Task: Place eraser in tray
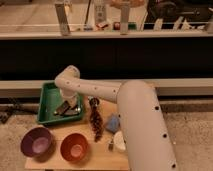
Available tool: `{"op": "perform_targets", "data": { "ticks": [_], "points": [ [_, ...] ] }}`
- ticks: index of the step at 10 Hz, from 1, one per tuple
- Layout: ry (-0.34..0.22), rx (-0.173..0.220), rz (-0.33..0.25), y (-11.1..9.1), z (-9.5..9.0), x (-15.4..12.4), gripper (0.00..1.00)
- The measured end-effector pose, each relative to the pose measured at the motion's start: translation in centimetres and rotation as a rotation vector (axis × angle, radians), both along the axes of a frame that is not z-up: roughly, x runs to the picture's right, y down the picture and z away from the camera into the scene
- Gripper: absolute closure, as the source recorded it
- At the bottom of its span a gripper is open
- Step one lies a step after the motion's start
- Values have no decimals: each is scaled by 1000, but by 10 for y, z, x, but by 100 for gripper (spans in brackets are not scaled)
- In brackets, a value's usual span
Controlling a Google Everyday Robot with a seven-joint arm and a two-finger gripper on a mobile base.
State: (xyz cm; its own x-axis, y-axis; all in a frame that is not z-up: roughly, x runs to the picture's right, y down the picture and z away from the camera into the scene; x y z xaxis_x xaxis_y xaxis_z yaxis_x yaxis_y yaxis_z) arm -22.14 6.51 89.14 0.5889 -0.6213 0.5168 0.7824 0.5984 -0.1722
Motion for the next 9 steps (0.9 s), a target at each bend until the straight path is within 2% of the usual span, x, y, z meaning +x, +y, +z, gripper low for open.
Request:
{"op": "perform_targets", "data": {
  "ticks": [2, 3, 6, 9],
  "points": [
    [-4, -5, 13, -1, 0, 1, 61],
    [-5, -8, 21, -2, 1, 1, 48],
    [-1, -13, 31, -3, 3, 3, 22],
    [-12, -27, 27, -1, 6, 2, 20]
  ]
}}
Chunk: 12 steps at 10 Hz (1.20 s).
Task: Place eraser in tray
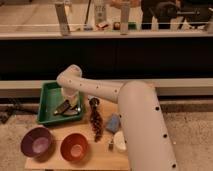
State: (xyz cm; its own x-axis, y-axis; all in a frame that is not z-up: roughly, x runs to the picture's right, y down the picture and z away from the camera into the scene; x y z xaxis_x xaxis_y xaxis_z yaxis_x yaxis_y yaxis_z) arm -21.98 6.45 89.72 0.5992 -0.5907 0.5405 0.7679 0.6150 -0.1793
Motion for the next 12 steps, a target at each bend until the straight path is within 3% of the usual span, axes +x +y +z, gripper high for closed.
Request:
{"op": "perform_targets", "data": {
  "ticks": [3, 6, 12],
  "points": [
    [-25, -12, 11, 0, 2, 3, 20],
    [-24, -26, -21, 1, 1, -2, 20],
    [-22, -26, -20, 0, 1, 0, 20]
  ]
}}
